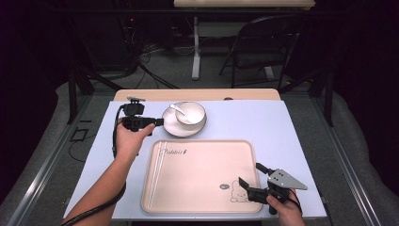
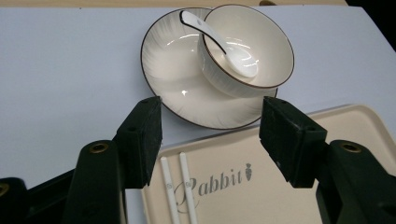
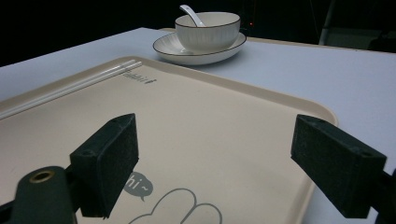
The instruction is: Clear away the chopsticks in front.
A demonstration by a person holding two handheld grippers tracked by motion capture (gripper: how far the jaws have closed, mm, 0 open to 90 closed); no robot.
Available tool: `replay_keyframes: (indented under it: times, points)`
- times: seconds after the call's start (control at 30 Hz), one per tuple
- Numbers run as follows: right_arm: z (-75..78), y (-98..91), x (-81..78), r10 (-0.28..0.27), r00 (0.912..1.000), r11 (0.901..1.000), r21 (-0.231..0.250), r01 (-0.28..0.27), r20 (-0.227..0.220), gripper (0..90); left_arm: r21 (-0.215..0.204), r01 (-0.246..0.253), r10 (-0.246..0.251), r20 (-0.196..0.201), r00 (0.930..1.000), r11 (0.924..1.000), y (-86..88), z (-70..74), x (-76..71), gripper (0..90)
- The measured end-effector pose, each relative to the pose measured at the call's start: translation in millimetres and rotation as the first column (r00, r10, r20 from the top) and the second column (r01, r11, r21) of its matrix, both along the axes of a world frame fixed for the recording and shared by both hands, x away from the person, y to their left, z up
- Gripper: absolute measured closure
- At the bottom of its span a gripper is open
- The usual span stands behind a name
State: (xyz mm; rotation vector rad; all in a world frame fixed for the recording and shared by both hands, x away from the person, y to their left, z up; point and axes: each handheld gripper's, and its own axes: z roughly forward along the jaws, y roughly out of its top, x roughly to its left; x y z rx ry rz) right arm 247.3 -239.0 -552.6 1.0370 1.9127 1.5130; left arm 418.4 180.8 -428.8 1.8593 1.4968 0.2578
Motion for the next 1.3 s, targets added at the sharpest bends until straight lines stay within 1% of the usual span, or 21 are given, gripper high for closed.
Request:
replay_keyframes:
  times: [0.13,0.17,0.23,0.27,0.3,0.4,0.5,0.6,0.73,0.8,0.9,0.97,1.03,1.1,1.17,1.3]
  points:
    - [-0.1,-0.1,0.1,-0.001,1.0,1.0,0.0,0.001,-0.002,14.2,0.004,-0.022,0.022,-0.009,0.9997,0.9997,0.6,-1.2,9.9,39.3]
    - [-0.1,-0.1,0.1,0.0,1.0,1.0,0.0,0.0,-0.001,14.2,0.004,-0.022,0.022,-0.009,0.9997,0.9997,0.6,-1.2,9.9,39.3]
    - [-0.1,-0.1,0.1,0.0,1.0,1.0,0.0,0.0,-0.001,14.2,0.004,-0.044,0.044,-0.018,0.9988,0.999,1.3,-2.8,16.3,39.3]
    - [-0.1,-0.1,0.1,0.0,1.0,1.0,0.0,0.0,-0.001,14.2,0.004,-0.044,0.044,-0.018,0.9988,0.999,1.3,-2.8,16.3,39.1]
    - [-0.1,-0.2,0.2,0.0,1.0,1.0,-0.001,0.0,-0.002,14.2,-0.001,-0.062,0.062,-0.018,0.9979,0.9981,2.4,-4.1,20.4,38.8]
    - [-0.1,-0.3,0.2,0.0,1.0,1.0,-0.001,0.0,-0.001,14.2,0.0,-0.075,0.075,-0.024,0.9969,0.9972,3.5,-6.0,26.6,38.4]
    - [-0.1,-0.4,0.2,0.001,1.0,1.0,-0.001,-0.001,-0.001,14.2,-0.005,-0.083,0.083,-0.022,0.9963,0.9965,3.4,-7.8,31.5,37.9]
    - [-0.1,-0.3,0.1,0.003,1.0,1.0,-0.003,-0.003,0.001,14.2,-0.004,-0.08,0.08,-0.022,0.9965,0.9968,2.5,-9.3,35.4,37.7]
    - [-0.1,-0.2,0.2,0.002,1.0,1.0,-0.004,-0.002,-0.001,14.3,0.01,-0.087,0.087,-0.022,0.996,0.9962,1.0,-11.3,41.0,37.6]
    - [-0.1,-0.2,0.2,0.002,1.0,1.0,-0.004,-0.002,0.0,14.2,0.01,-0.092,0.092,-0.024,0.9954,0.9957,0.5,-11.8,42.8,37.6]
    - [-0.1,-0.2,0.1,0.003,1.0,1.0,-0.005,-0.003,0.001,14.2,0.03,-0.116,0.117,-0.028,0.9928,0.9928,-1.1,-15.0,50.1,37.5]
    - [-0.1,-0.3,0.2,0.002,1.0,1.0,-0.004,-0.002,-0.001,14.2,0.033,-0.129,0.13,-0.031,0.9911,0.9911,-1.0,-16.8,54.0,37.6]
    - [-0.1,-0.3,0.2,0.003,1.0,1.0,-0.004,-0.003,-0.002,14.2,0.026,-0.144,0.145,-0.034,0.9889,0.9892,-1.1,-18.9,57.5,37.6]
    - [-0.1,-0.3,0.2,0.003,1.0,1.0,-0.005,-0.003,-0.002,14.2,0.023,-0.15,0.15,-0.031,0.9881,0.9885,-1.5,-20.1,59.3,37.6]
    - [-0.1,-0.4,0.2,0.004,1.0,1.0,-0.004,-0.004,-0.002,14.2,0.029,-0.15,0.151,-0.027,0.9882,0.9883,-2.3,-22.4,63.8,37.6]
    - [-0.1,-0.4,0.1,0.005,1.0,1.0,-0.004,-0.005,-0.001,14.2,0.035,-0.154,0.155,-0.015,0.9879,0.9875,-4.5,-24.0,67.9,37.6]
